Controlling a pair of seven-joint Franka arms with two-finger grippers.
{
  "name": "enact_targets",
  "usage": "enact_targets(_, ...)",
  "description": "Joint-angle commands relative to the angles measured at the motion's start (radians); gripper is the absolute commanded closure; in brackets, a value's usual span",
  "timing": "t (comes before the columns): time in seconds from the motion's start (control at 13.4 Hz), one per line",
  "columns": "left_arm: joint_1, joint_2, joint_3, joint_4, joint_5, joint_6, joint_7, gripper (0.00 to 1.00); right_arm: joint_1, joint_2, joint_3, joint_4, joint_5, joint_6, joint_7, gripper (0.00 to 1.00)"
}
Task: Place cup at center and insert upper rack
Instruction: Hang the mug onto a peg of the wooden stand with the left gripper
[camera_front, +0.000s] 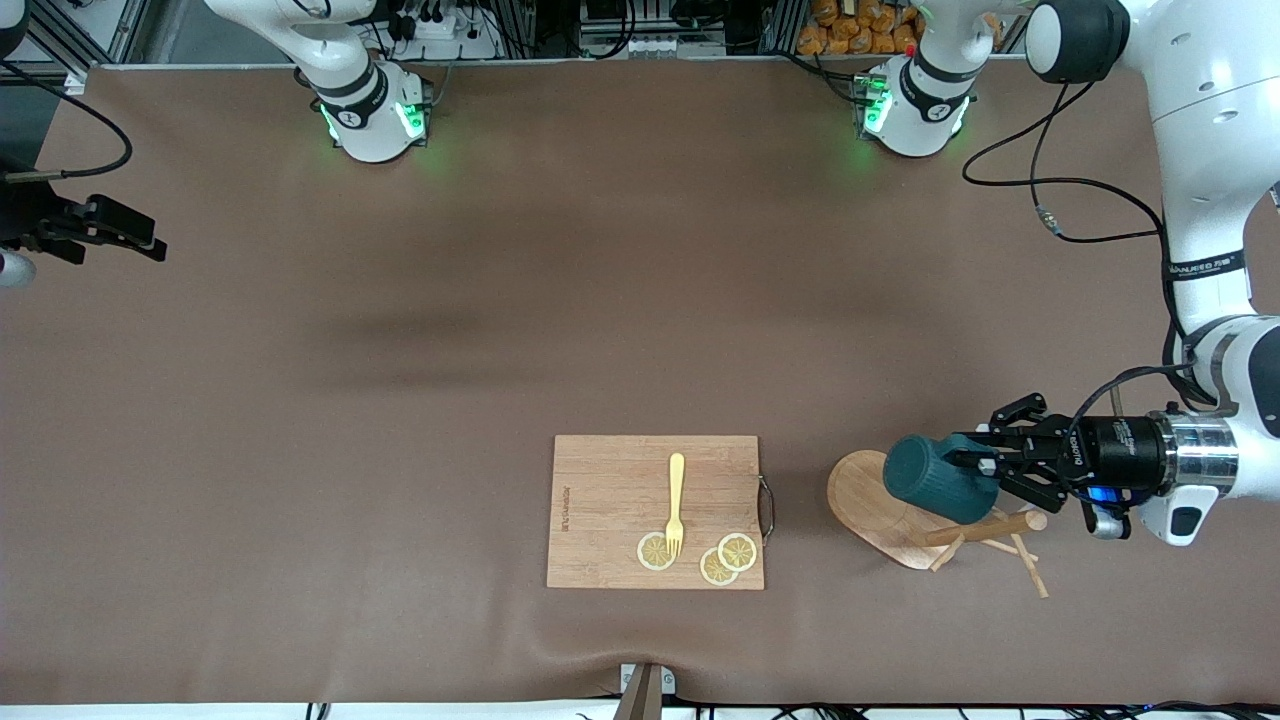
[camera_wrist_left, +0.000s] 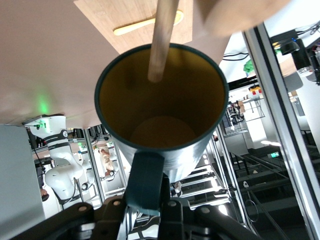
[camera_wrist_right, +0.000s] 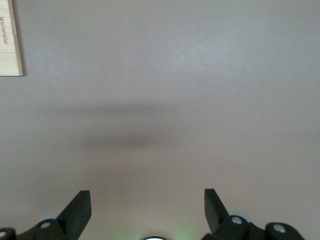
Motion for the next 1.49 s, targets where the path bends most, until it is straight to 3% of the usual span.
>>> enact_targets(0.0,0.020,0.021,-0.010,0.011,-0.037,-0.029,0.037,1.00,-0.001,-0.031,0.001,-0.026,-0.007,0.000,0.000,0.00)
enact_targets(1.42,0.049,0.095,-0.015,0.014,-0.085,-0.029,0.187,1.00,-0.001,-0.054,0.002,-0.026,-0.010,0.000,0.002,0.00)
